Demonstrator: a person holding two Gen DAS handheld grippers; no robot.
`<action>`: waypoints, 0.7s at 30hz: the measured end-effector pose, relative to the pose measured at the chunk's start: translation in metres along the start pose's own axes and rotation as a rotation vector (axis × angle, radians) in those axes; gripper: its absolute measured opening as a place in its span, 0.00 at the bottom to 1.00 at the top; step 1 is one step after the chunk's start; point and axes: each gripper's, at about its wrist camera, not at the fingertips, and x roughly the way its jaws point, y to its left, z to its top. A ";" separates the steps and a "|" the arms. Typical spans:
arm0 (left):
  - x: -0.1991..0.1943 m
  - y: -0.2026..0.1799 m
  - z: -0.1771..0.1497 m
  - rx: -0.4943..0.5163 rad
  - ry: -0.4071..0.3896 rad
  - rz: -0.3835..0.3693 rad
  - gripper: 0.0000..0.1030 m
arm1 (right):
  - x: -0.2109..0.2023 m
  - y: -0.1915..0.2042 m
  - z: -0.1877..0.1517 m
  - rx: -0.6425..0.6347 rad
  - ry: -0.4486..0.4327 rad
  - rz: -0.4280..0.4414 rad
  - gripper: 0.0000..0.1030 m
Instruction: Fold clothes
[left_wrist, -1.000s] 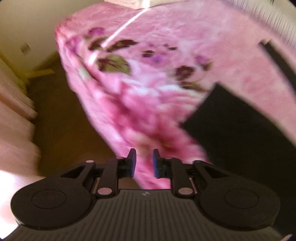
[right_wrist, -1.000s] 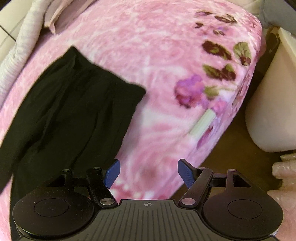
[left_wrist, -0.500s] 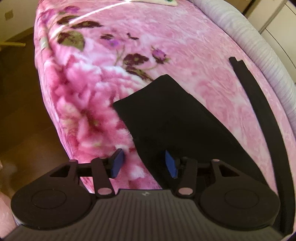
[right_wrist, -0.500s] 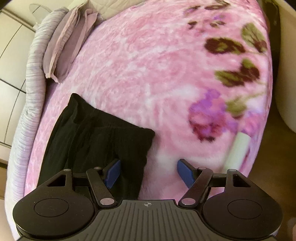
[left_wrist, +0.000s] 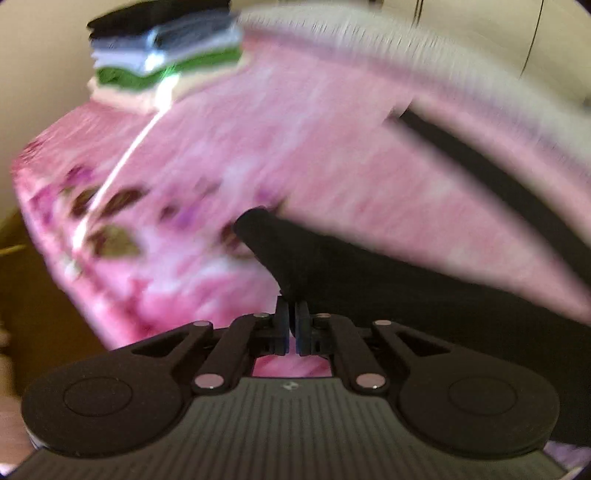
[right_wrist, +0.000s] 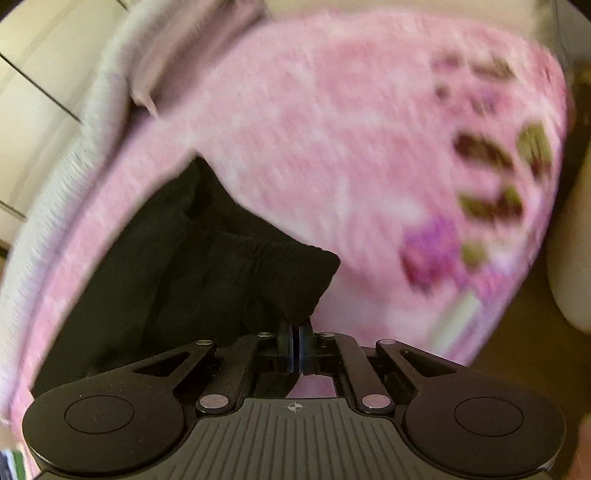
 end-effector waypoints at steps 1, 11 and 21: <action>0.008 -0.003 -0.009 0.049 0.027 0.043 0.11 | 0.010 -0.004 -0.004 0.013 0.043 -0.024 0.02; -0.027 -0.019 -0.010 0.081 -0.047 0.271 0.16 | -0.029 0.000 -0.001 -0.203 -0.017 -0.213 0.53; -0.064 -0.189 0.009 0.188 -0.007 -0.233 0.15 | -0.019 0.044 0.020 -0.382 -0.043 -0.035 0.48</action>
